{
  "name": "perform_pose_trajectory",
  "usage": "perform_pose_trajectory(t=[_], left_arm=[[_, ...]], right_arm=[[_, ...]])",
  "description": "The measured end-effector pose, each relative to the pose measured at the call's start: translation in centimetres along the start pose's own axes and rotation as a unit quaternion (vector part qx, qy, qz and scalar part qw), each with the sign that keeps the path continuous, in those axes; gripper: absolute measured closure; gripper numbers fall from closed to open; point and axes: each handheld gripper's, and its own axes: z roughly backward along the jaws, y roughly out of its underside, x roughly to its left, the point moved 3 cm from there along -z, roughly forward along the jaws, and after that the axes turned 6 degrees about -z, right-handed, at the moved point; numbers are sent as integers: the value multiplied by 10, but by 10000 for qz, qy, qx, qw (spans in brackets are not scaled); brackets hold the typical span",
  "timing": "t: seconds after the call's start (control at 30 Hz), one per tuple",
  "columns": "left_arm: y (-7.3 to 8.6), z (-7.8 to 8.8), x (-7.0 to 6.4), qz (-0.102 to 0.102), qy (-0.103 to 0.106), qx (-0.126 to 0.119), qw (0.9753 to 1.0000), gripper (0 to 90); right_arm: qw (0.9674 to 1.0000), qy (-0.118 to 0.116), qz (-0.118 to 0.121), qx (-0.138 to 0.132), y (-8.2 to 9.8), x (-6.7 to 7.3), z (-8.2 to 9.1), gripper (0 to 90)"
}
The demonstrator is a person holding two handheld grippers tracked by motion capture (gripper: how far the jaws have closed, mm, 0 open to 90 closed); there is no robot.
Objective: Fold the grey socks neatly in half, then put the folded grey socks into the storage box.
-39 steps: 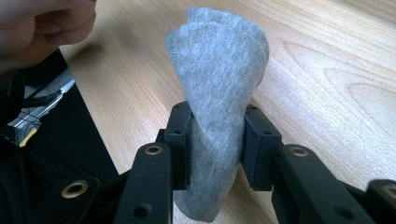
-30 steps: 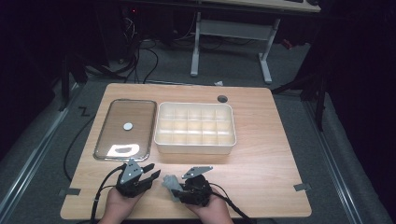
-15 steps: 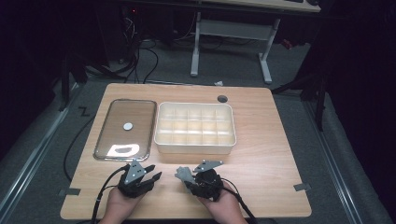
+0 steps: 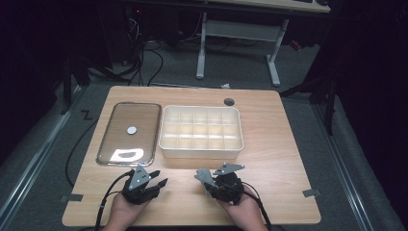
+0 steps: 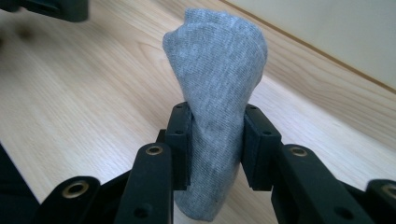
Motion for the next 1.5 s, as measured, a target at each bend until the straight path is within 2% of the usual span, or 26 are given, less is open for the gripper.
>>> perform_pose_trajectory(t=[0.33, 0.5, 0.63, 0.77, 0.97, 1.07, 1.2, 1.43, 1.5], left_arm=[[-2, -4, -2, -71, 34, 0, 10000, 556], [-4, -5, -3, -65, 45, -29, 10000, 540], [-2, -5, -3, -55, 67, 0, 10000, 529], [-1, -4, -2, 3, 153, -36, 9999, 511], [-1, -5, -3, -20, 224, -11, 9997, 478], [1, -3, -4, -30, 247, 13, 9997, 469], [0, -1, -3, 58, 247, -64, 9997, 458], [0, -1, -2, 83, 244, -92, 9996, 457], [2, -1, -1, 111, 268, -94, 9995, 455]], right_arm=[[9995, 297, -94, 112, 9, -20, 16, 682], [9992, 369, -106, 130, 10, -30, 22, 682], [9990, 424, -102, 110, 9, -38, 26, 682], [9986, 446, -203, 206, 6, -45, 30, 682], [9981, 522, -140, 312, 2, -52, 34, 681], [9978, 535, -206, 317, -1, -56, 38, 681], [9974, 618, -140, 340, -8, -59, 45, 681], [9967, 688, -123, 403, -27, -67, 56, 681], [9966, 701, -154, 405, -39, -71, 61, 682]])
